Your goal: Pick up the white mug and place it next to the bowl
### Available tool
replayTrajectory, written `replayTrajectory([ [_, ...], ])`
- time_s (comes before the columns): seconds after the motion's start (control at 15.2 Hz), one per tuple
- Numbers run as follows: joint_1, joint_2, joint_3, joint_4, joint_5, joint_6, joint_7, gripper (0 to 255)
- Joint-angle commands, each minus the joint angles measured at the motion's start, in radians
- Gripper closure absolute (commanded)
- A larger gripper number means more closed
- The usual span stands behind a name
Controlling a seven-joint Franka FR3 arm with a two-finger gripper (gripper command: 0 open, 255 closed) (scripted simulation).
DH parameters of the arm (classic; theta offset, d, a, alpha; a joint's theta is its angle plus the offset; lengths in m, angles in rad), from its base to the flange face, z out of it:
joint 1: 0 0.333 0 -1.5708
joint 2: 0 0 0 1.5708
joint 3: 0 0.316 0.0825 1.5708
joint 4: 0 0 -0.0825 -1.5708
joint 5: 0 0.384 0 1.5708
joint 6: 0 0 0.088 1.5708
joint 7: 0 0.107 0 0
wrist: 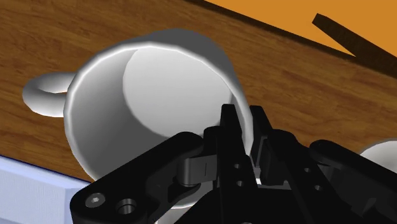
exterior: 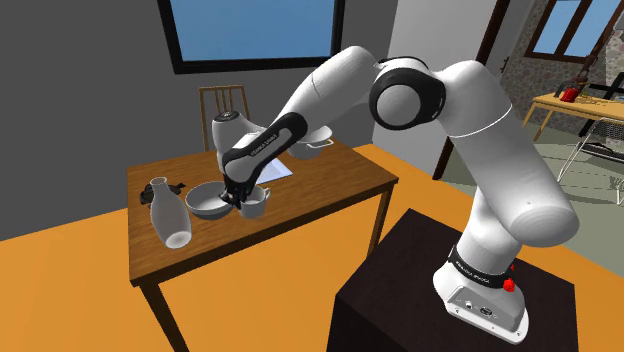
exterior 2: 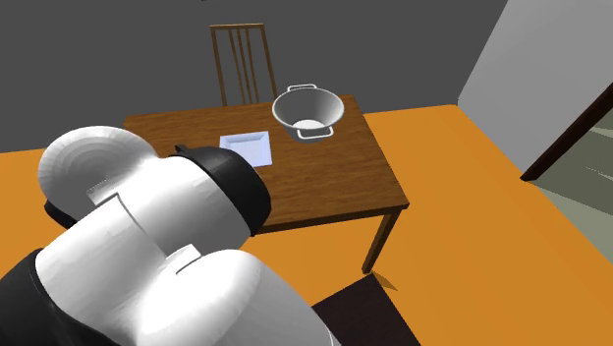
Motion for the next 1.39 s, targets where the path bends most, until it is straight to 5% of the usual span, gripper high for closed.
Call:
replayTrajectory([
  [0.0, -0.001, 0.018, 0.000, -0.001, 0.000, 0.019, 0.002, 255],
  [0.92, -0.002, 0.083, 0.000, 0.014, -0.001, 0.069, 0.008, 255],
  [0.99, -0.002, 0.083, 0.000, 0.014, -0.001, 0.069, 0.008, 0],
  [1.32, -0.002, 0.083, 0.000, 0.015, -0.001, 0.069, 0.008, 0],
])
